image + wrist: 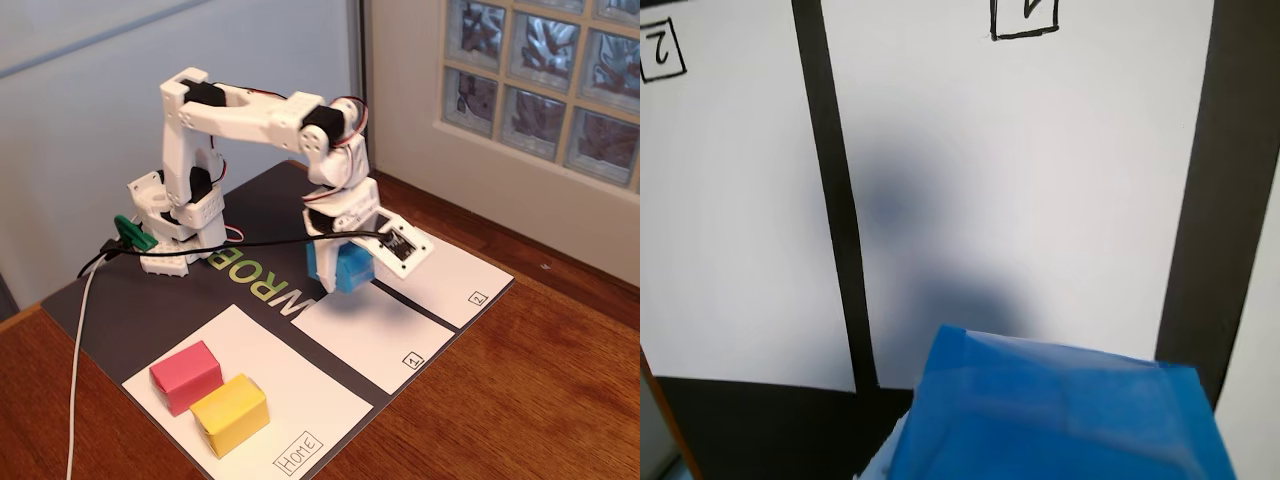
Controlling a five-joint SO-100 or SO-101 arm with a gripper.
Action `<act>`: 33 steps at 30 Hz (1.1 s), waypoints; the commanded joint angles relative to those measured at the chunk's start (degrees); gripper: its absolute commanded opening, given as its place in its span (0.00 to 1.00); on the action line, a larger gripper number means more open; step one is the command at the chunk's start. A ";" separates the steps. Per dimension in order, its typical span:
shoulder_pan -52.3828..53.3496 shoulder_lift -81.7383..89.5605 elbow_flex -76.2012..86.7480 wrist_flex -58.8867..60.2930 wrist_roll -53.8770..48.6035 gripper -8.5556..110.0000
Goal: Move box blue to zone 1
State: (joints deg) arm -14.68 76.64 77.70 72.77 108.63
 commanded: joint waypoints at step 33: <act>0.79 -27.51 -26.46 -0.44 -1.76 0.07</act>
State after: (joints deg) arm -13.36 48.60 53.00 73.12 107.40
